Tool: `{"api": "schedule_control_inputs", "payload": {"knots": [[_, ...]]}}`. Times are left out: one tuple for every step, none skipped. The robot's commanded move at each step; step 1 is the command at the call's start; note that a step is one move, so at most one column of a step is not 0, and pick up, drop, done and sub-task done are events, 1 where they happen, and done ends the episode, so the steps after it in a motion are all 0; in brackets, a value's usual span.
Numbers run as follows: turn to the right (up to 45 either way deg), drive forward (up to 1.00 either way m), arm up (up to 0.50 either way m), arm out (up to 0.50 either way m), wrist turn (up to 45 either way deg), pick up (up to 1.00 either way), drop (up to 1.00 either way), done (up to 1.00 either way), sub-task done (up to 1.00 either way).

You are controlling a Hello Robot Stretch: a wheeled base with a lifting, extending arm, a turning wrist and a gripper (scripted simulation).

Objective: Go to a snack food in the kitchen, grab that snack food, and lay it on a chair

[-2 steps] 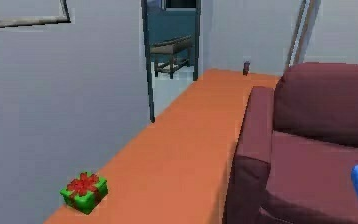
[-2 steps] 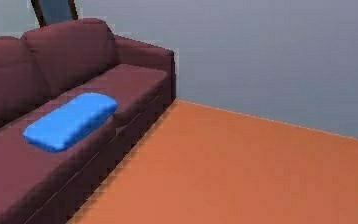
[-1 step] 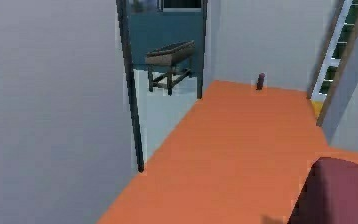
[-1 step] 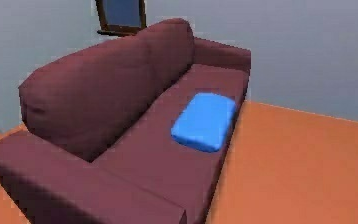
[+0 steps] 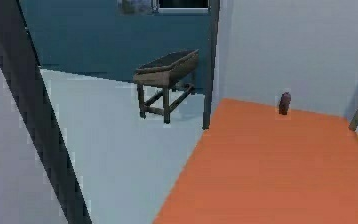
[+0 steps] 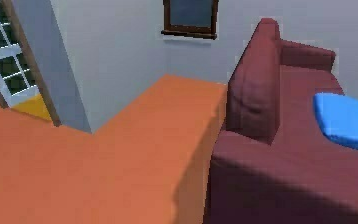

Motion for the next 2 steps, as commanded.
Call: {"api": "schedule_control_inputs", "payload": {"knots": [[0.0, 0.55, 0.00, 0.00, 0.0, 0.00, 0.00, 0.00, 0.00], [21.0, 0.00, 0.00, 0.00, 0.0, 0.00, 0.00, 0.00, 0.00]]}}
